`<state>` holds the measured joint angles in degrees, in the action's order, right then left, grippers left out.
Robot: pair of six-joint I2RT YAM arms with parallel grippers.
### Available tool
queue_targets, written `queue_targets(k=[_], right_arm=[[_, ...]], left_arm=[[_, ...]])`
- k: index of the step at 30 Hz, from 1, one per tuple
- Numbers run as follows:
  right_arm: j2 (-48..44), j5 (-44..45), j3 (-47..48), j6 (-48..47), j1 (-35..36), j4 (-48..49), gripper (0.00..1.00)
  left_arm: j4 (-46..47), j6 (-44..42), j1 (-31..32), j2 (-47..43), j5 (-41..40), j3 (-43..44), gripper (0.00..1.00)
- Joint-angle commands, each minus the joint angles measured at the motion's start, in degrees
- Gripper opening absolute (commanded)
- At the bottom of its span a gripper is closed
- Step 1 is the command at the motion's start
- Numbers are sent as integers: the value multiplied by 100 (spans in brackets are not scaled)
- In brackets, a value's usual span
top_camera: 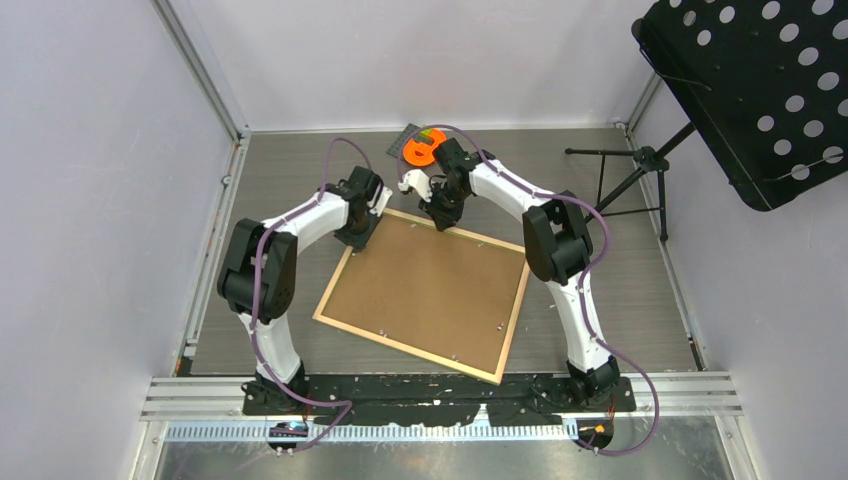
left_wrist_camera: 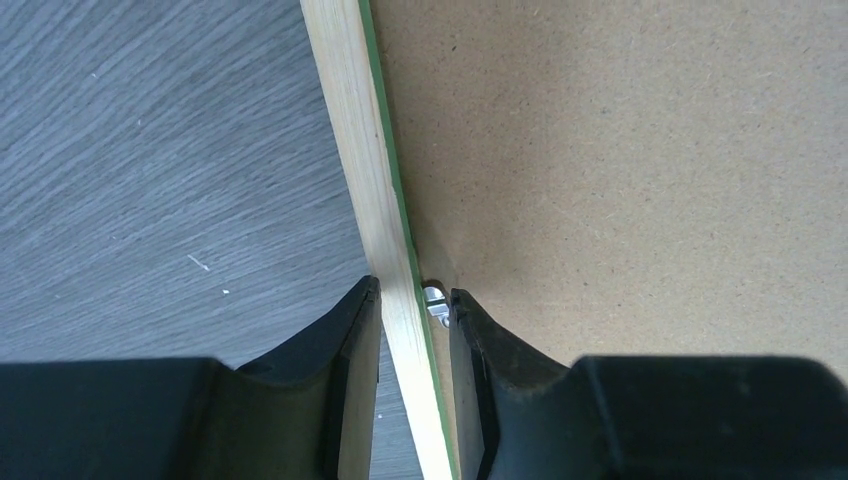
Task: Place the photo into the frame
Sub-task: Install the photo frame at the center of the board.
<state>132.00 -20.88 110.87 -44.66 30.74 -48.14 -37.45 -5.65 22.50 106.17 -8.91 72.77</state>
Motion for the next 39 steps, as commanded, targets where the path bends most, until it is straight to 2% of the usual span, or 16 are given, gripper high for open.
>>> queue_targets(k=[1,18,27,30,33,39], right_arm=[[-261,36,-85,-82,31,-64,6],[-307,23,-121,-95,28,-64,6],[-307,10,-137,-95,24,-64,6],[-321,21,-134,-93,29,-64,6],[-362,149,-186,-203,28,-64,6],[-486,527,-258,-626,-55,-20,6]], left_arm=[[-52,42,83,53,-38,241,31],[117,-142,166,-12,-456,62,28],[-10,-87,255,30,-512,119,33],[-103,-23,255,64,-432,176,41],[-202,80,257,66,-353,203,57],[-207,239,246,-2,-248,167,68]])
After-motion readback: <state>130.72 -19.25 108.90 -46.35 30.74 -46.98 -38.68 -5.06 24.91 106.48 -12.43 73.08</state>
